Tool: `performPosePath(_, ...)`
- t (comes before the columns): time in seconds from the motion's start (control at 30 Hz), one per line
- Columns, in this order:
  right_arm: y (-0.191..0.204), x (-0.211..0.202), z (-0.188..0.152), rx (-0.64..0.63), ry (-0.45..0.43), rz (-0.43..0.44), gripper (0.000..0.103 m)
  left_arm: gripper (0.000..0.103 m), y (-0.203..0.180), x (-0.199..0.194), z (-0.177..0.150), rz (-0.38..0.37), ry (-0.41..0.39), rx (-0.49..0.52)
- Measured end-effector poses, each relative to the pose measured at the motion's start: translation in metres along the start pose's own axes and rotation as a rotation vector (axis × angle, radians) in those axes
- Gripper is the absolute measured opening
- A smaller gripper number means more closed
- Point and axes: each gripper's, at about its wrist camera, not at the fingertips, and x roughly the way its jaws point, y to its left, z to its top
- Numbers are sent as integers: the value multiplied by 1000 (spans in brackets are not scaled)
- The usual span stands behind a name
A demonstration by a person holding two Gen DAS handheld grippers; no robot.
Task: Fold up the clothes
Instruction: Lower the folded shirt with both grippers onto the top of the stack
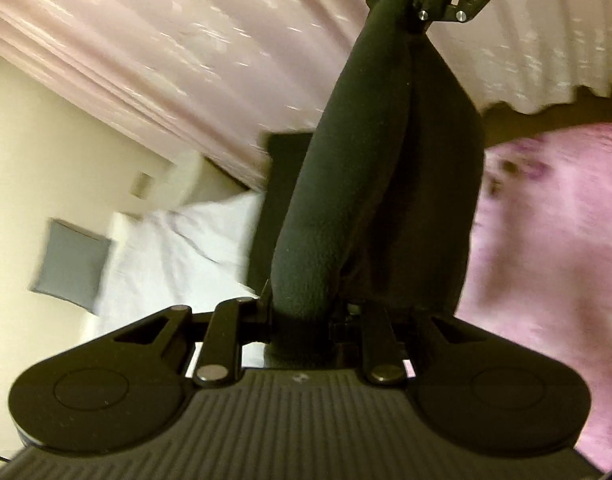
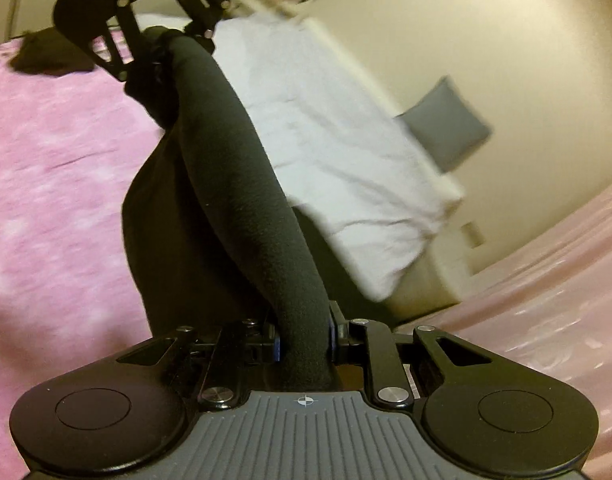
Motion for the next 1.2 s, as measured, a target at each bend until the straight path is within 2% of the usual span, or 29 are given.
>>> performPosePath(0.07,-36,21,12,-32,-20,-85,19,18,34,18,17,66,-20,-5)
performPosePath(0.17,-75,45,26,-87,-82,-264,19,19,83,48,40,195,-49,-15)
performPosePath(0.23,-80,62,25,-108,-124,-359,20,19,105,67,48,295,-80,-27)
performPosePath(0.27,-77,74,21,-109,-141,-393,20,18,106,81,46,322,-88,-24)
performPosePath(0.3,-70,91,13,-104,-146,-397,20,18,106,94,45,349,-97,-22)
performPosePath(0.33,-59,111,2,-95,-142,-383,20,18,105,108,42,371,-103,-20)
performPosePath(0.43,-19,174,-34,-114,-70,-282,19,19,64,177,18,309,-37,-26)
performPosePath(0.53,1,193,-51,-122,-40,-234,20,20,-9,263,-16,161,122,53)
performPosePath(0.57,7,199,-56,-124,-30,-218,20,21,-28,280,-25,124,154,78)
performPosePath(0.6,14,205,-62,-127,-19,-202,20,19,-43,289,-31,130,162,102)
performPosePath(0.67,27,218,-73,-132,1,-170,22,19,-60,290,-38,209,143,134)
performPosePath(0.77,47,236,-90,-139,31,-122,23,23,-57,281,-42,209,113,117)
performPosePath(0.93,63,232,-93,-129,62,-124,20,24,-58,280,-44,225,98,166)
performPosePath(1.07,76,227,-93,-118,85,-132,17,22,-65,274,-49,307,62,233)
performPosePath(1.13,82,224,-93,-113,96,-136,18,22,-66,269,-49,332,23,223)
performPosePath(1.2,88,222,-93,-108,108,-140,18,23,-74,273,-54,285,35,251)
